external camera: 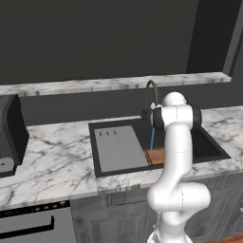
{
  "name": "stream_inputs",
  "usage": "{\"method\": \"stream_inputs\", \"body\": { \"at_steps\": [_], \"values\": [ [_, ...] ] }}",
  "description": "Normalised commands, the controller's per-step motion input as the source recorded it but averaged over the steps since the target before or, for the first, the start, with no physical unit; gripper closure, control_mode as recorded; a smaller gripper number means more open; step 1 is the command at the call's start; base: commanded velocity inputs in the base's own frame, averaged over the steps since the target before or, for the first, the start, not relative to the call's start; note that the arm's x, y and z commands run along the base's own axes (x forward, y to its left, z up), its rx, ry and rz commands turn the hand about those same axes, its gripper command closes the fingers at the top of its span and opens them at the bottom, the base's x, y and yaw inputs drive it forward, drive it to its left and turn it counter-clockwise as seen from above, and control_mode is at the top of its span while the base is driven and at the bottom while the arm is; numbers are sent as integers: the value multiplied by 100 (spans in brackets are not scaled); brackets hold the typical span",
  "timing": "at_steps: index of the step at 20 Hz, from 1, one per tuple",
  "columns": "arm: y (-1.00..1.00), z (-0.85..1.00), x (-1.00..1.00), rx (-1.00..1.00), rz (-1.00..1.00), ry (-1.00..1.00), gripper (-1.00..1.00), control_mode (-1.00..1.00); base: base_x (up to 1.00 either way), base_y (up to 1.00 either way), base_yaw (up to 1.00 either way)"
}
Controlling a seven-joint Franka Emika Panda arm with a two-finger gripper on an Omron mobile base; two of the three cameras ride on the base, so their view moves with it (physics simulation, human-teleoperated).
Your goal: Turn on the sink faucet with hot water and rinse the cutting board for ten seconds, then turn off the faucet. Push the cutting board to reach the water if necessary.
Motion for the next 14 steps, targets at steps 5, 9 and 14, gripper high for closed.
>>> {"method": "stream_inputs", "body": {
  "at_steps": [5,9,14],
  "values": [
    [-8,0,-2,0,0,0,100,-100,0,0,0],
    [-20,0,-7,0,0,0,100,-100,0,0,0],
    [-24,0,-7,0,0,0,100,-100,0,0,0]
  ]
}}
